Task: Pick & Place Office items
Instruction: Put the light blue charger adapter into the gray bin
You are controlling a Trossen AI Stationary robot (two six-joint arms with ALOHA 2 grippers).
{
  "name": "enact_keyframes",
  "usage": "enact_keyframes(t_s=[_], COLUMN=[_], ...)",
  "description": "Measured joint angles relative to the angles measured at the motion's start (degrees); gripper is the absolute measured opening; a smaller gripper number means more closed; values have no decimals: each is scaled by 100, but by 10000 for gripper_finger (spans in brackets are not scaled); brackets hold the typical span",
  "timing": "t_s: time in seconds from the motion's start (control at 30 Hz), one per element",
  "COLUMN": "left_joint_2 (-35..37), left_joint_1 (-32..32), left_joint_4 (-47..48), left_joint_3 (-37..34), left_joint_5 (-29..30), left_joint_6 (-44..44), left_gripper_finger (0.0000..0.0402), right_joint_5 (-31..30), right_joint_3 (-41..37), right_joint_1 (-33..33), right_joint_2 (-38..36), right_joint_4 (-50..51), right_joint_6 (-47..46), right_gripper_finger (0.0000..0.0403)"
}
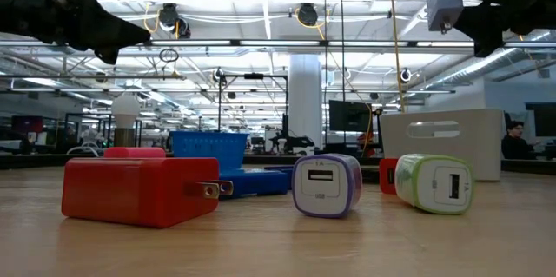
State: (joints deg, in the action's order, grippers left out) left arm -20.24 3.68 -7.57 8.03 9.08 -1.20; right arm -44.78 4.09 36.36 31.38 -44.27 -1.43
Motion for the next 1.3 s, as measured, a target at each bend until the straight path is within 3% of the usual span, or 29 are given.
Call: enact_keyframes(t_s=[0.17,0.33,0.53,0.9,1.13,1.3], left_joint_2=[1,0,-1,1,-1,1], left_joint_1=[0,0,-2,0,-1,0], left_joint_4=[2,28,50,52,166,186], left_joint_3=[0,0,0,0,0,0], left_joint_5=[2,0,2,2,2,0], left_joint_6=[-18,-54,-56,-17,0,-2], left_gripper_finger=[26,26,26,26,26,26], right_joint_5=[-84,-368,-433,699,1084,1380], right_joint_3=[888,1685,2233,2573,2924,3218], right_joint_1=[0,-44,-354,-1164,-1794,-2238], right_joint_2=[65,125,197,657,1315,1550], right_joint_4=[1375,3113,4111,4425,5851,6396], right_joint_6=[20,-659,-1389,-1745,-2846,-3108], right_gripper_finger=[202,202,202,202,202,202])
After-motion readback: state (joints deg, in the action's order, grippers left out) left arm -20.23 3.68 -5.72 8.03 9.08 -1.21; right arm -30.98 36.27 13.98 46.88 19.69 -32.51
